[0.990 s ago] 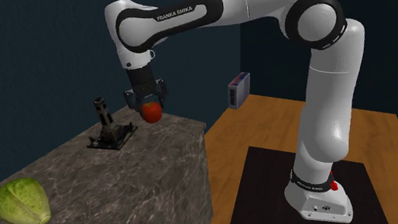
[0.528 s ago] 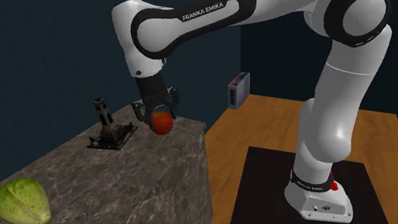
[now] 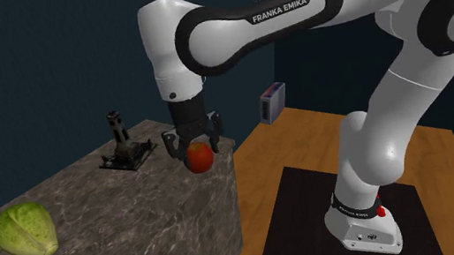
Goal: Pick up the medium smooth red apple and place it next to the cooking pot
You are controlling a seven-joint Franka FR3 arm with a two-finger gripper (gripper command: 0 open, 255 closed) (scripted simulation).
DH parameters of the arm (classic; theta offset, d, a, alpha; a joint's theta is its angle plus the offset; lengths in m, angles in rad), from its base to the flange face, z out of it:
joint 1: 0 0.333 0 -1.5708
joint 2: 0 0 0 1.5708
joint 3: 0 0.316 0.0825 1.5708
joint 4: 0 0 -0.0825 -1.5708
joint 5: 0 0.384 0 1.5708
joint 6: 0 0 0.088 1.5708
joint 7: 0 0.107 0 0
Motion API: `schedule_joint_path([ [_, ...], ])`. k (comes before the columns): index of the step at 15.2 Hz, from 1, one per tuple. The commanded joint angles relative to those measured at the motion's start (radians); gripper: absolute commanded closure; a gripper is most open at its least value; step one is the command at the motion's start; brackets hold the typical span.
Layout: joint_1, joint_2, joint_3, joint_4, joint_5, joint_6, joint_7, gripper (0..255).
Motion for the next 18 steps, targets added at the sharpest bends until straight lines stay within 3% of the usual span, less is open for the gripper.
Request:
schedule_joint_path([
  [1,0.020,-0.044,0.023,-0.036,0.022,-0.003,0.035,255],
  [9,0.106,-0.163,0.131,-0.114,0.117,-0.016,0.190,255],
  [18,0.195,-0.221,0.280,-0.117,0.223,-0.024,0.390,255],
])
